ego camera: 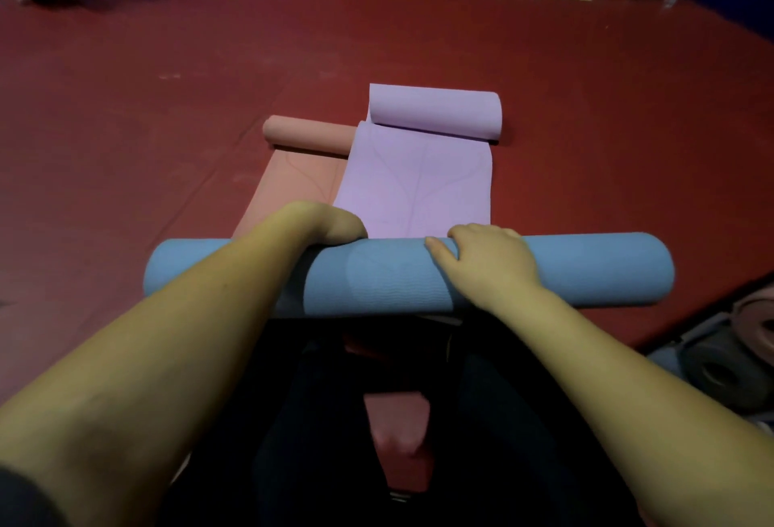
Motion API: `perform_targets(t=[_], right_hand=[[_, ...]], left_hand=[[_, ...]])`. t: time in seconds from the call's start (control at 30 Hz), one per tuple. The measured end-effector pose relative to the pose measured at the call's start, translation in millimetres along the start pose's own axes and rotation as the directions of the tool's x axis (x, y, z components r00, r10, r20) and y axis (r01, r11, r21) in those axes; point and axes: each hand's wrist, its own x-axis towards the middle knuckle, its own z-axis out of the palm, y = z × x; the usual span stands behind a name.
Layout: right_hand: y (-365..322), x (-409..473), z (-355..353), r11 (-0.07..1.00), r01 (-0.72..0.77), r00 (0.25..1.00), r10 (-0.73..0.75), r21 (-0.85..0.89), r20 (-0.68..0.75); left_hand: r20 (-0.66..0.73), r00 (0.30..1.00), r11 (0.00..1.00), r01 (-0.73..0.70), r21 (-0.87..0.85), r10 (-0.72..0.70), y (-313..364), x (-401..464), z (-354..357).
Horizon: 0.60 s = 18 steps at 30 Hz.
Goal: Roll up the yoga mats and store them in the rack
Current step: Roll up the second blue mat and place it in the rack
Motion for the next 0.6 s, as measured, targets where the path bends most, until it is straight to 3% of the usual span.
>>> perform_targets(t=[0.1, 0.2, 0.33, 0.5, 0.6], right_hand=[[0.9, 11.2, 1.1, 0.999, -0.033, 0.999, 0.033, 0.017, 0.035], [2.0, 20.6, 0.2, 0.999, -0.036, 0.996, 0.033, 0.038, 0.078], [1.8, 30.5, -0.7, 0.997, -0.046, 0.988, 0.036, 0.064, 0.150], [3.2, 47.0, -3.5, 0.992, -0.081, 0.954, 0.047, 0.101, 0.296], [0.8, 54.9, -7.6, 0.988, -0.097, 0.923, 0.043, 0.122, 0.382]], left_hand=[[-0.040, 0.999, 0.999, -0.035, -0.019, 0.034, 6.3, 2.3, 2.5], [-0.276, 0.956, 0.985, -0.060, 0.159, 0.103, 5.4, 6.2, 6.0], [-0.576, 0.785, 0.968, -0.121, 0.218, 0.228, -5.0, 6.7, 14.8], [-0.729, 0.572, 0.911, -0.085, 0.403, 0.376, -24.9, -7.6, 63.1], [-0.701, 0.604, 0.882, -0.005, 0.472, 0.379, -29.3, -10.9, 71.8]])
